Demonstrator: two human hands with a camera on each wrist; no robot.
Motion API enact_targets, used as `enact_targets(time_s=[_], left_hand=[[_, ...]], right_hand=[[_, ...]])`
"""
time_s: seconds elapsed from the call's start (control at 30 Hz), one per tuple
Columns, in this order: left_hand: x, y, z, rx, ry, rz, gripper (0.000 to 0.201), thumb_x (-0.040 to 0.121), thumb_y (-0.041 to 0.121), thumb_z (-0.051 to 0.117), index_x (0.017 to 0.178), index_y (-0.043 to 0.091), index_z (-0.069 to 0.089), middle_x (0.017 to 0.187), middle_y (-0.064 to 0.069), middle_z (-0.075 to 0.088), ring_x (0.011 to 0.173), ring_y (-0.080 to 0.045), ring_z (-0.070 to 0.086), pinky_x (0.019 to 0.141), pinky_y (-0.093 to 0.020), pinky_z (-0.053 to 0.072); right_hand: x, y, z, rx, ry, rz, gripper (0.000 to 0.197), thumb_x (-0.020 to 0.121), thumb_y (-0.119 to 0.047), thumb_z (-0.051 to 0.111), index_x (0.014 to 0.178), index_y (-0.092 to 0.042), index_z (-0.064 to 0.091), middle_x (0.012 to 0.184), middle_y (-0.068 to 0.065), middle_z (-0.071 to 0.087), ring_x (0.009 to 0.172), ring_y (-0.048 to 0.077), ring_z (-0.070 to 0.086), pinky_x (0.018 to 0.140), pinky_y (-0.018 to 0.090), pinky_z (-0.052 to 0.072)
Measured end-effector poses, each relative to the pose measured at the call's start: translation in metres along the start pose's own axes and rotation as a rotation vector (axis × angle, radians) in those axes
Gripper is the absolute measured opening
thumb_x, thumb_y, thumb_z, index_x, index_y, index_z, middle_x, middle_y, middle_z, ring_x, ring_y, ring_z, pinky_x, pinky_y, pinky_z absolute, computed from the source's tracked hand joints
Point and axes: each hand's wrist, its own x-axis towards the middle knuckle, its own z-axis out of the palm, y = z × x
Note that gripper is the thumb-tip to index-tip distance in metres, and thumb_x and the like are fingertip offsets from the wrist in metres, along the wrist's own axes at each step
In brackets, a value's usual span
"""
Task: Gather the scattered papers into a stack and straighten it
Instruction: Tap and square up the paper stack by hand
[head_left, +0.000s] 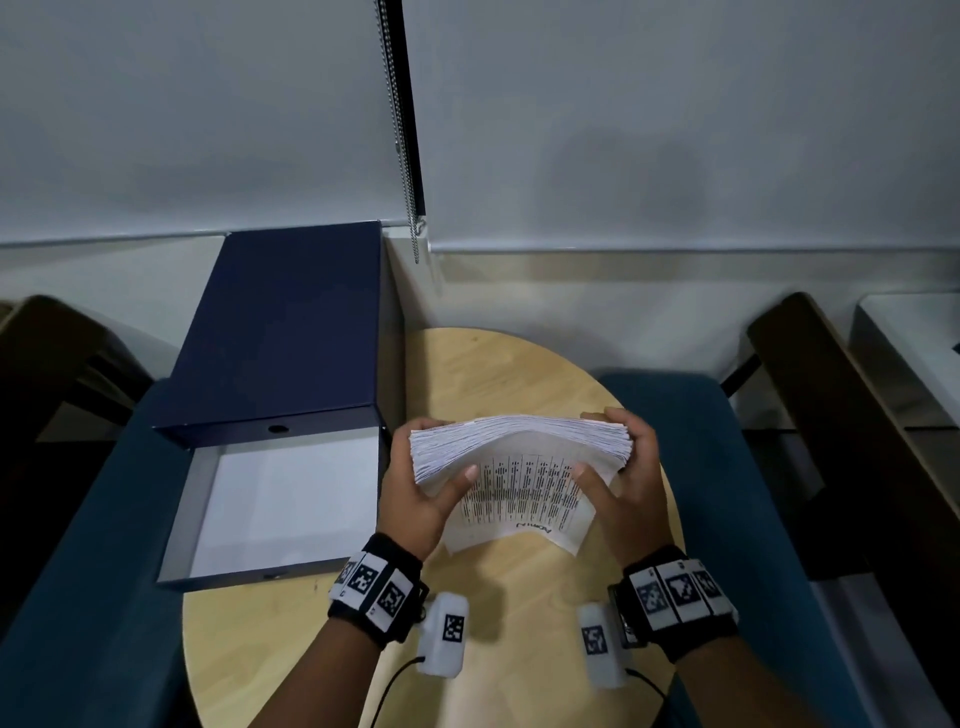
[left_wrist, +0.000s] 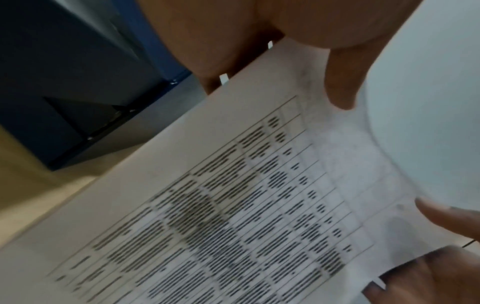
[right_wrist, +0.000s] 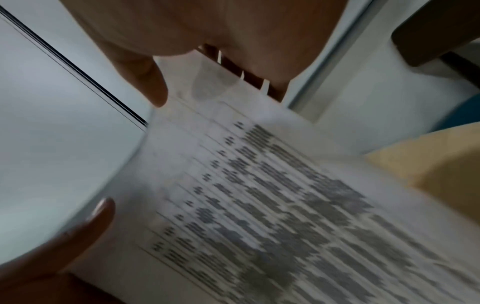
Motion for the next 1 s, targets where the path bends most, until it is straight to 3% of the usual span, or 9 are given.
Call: enact_targets(time_s=[0.07, 0.13, 0.27, 0.47, 0.77, 0.83, 0.9, 0.97, 1.0], left_hand=[[0.003, 0.01, 0.0, -0.074, 0.012, 0.062, 0.044, 0.077, 0.04, 0.073, 0.113, 0.027, 0.052, 0.116, -0.004, 0.062, 0.11, -0.03, 0.059, 0.096, -0.048, 0.048], [0.007, 0.017, 0.003, -0.116, 0.056, 0.079, 0.032, 0.083, 0.038, 0.065, 0.108, 0.021, 0.055, 0.112, -0.007, 0.064, 0.109, -0.03, 0.059, 0.096, -0.046, 0.046], [0.014, 0.024, 0.008, -0.132, 0.152, 0.011, 0.011, 0.09, 0.027, 0.06, 0.091, 0.017, 0.063, 0.094, 0.002, 0.07, 0.095, -0.02, 0.063, 0.085, -0.032, 0.046], [0.012, 0.021, 0.007, -0.133, 0.218, -0.031, 0.012, 0.088, 0.018, 0.055, 0.081, 0.014, 0.064, 0.083, 0.005, 0.068, 0.082, -0.014, 0.06, 0.075, -0.027, 0.044], [0.011, 0.015, 0.005, -0.146, 0.189, -0.042, 0.019, 0.087, 0.03, 0.052, 0.076, 0.02, 0.064, 0.081, 0.002, 0.068, 0.082, -0.024, 0.06, 0.076, -0.041, 0.045], [0.009, 0.018, 0.005, -0.181, 0.172, -0.032, 0.019, 0.089, 0.028, 0.05, 0.078, 0.019, 0.064, 0.084, -0.004, 0.068, 0.084, -0.026, 0.06, 0.078, -0.043, 0.044], [0.005, 0.021, 0.003, -0.27, 0.132, -0.015, 0.02, 0.091, 0.03, 0.05, 0.091, 0.014, 0.063, 0.097, -0.015, 0.066, 0.093, -0.028, 0.06, 0.084, -0.043, 0.045], [0.001, 0.015, -0.003, -0.307, 0.047, 0.025, 0.038, 0.085, 0.039, 0.057, 0.112, 0.013, 0.055, 0.115, -0.02, 0.061, 0.109, -0.031, 0.057, 0.094, -0.044, 0.044], [-0.001, 0.009, -0.006, -0.297, -0.012, 0.045, 0.053, 0.079, 0.043, 0.064, 0.121, 0.014, 0.049, 0.122, -0.019, 0.058, 0.115, -0.033, 0.054, 0.098, -0.045, 0.043]], right_hand=[[0.001, -0.008, 0.006, 0.056, 0.042, 0.005, 0.054, 0.074, -0.028, 0.066, 0.125, -0.026, 0.047, 0.115, -0.005, 0.063, 0.108, 0.016, 0.062, 0.091, 0.032, 0.051], [0.004, -0.015, 0.012, 0.062, 0.112, 0.032, 0.04, 0.077, -0.032, 0.064, 0.116, -0.031, 0.052, 0.106, -0.009, 0.064, 0.098, 0.014, 0.064, 0.084, 0.032, 0.053], [0.013, -0.02, 0.019, -0.058, 0.214, 0.049, 0.006, 0.088, -0.021, 0.061, 0.088, -0.026, 0.06, 0.087, -0.023, 0.064, 0.082, -0.001, 0.06, 0.075, 0.027, 0.048], [0.013, -0.013, 0.019, -0.068, 0.289, 0.086, 0.015, 0.087, -0.018, 0.059, 0.074, -0.025, 0.06, 0.076, -0.015, 0.064, 0.077, 0.011, 0.06, 0.071, 0.034, 0.05], [0.008, -0.017, 0.016, -0.037, 0.277, 0.114, 0.019, 0.088, -0.011, 0.058, 0.072, -0.02, 0.062, 0.076, -0.008, 0.066, 0.077, 0.01, 0.06, 0.07, 0.028, 0.046], [0.007, -0.018, 0.017, 0.001, 0.256, 0.12, 0.016, 0.087, -0.017, 0.053, 0.073, -0.018, 0.061, 0.075, -0.007, 0.065, 0.074, 0.01, 0.06, 0.067, 0.03, 0.046], [0.005, -0.019, 0.016, 0.093, 0.213, 0.11, 0.015, 0.087, -0.024, 0.05, 0.079, -0.017, 0.061, 0.079, -0.005, 0.065, 0.075, 0.013, 0.061, 0.066, 0.034, 0.048], [0.003, -0.013, 0.009, 0.2, 0.113, 0.063, 0.02, 0.083, -0.033, 0.054, 0.097, -0.02, 0.059, 0.095, 0.001, 0.066, 0.088, 0.018, 0.064, 0.074, 0.037, 0.053], [0.002, -0.007, 0.003, 0.221, 0.043, 0.047, 0.034, 0.078, -0.035, 0.06, 0.108, -0.021, 0.056, 0.105, 0.004, 0.065, 0.096, 0.02, 0.064, 0.08, 0.038, 0.054]])
